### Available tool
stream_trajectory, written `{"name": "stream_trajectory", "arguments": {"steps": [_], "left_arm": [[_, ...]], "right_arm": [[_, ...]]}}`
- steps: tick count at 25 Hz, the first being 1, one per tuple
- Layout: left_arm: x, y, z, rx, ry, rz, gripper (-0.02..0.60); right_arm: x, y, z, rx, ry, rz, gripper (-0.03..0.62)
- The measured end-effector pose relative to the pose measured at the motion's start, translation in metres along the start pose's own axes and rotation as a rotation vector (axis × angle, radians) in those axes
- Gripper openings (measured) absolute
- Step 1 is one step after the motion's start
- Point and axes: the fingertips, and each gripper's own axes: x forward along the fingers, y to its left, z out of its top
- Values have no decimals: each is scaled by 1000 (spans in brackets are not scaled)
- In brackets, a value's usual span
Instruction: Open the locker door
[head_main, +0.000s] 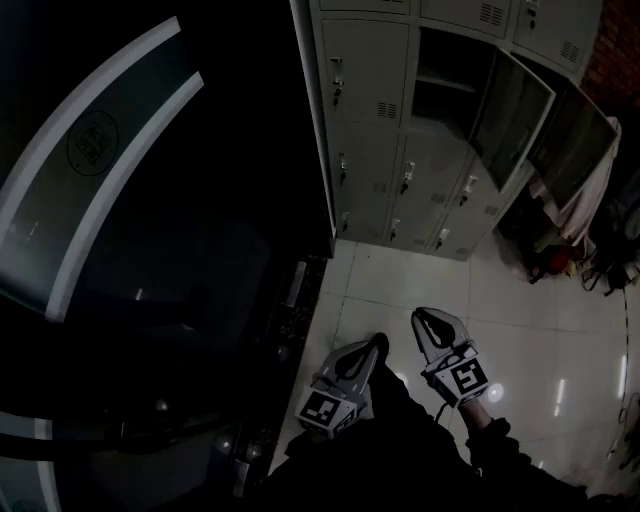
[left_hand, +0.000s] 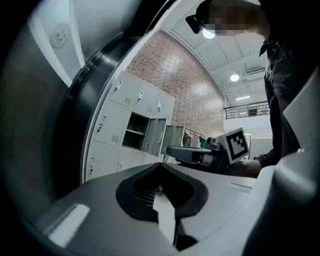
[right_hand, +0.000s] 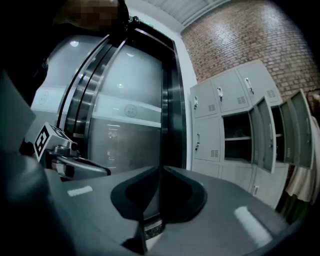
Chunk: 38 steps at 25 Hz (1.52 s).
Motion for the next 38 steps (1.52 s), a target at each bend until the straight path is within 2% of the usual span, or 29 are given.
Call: {"name": "stream_trajectory", "arguments": {"steps": [5, 11, 14, 19, 26, 29, 32, 35, 38], "left_arm": [[89, 71, 33, -7, 0, 6, 17], [181, 148, 65, 8, 32, 15, 20], [204, 181, 80, 24, 15, 25, 20], [233, 244, 97, 4, -5, 23, 20], [260, 327, 131, 13, -11, -43, 20], [269, 356, 148, 30, -25, -73, 20], [273, 374, 147, 7, -24, -84, 20], [272, 390, 142, -17, -33, -82, 20], [269, 394, 137, -57, -5, -101, 20]], "right_arm": [[114, -94, 17, 3, 37, 1, 55], [255, -201, 59, -46, -8, -3, 66], [324, -233, 76, -89, -17, 2, 66], [443, -272, 99, -186, -34, -12, 66], [593, -344, 131, -156, 2, -161, 66], [636, -364, 137, -184, 38, -234, 66], [654, -379, 133, -199, 78, -329, 70], [665, -383, 128, -183, 69, -341, 80], [667, -381, 126, -155, 46, -336, 81]]}}
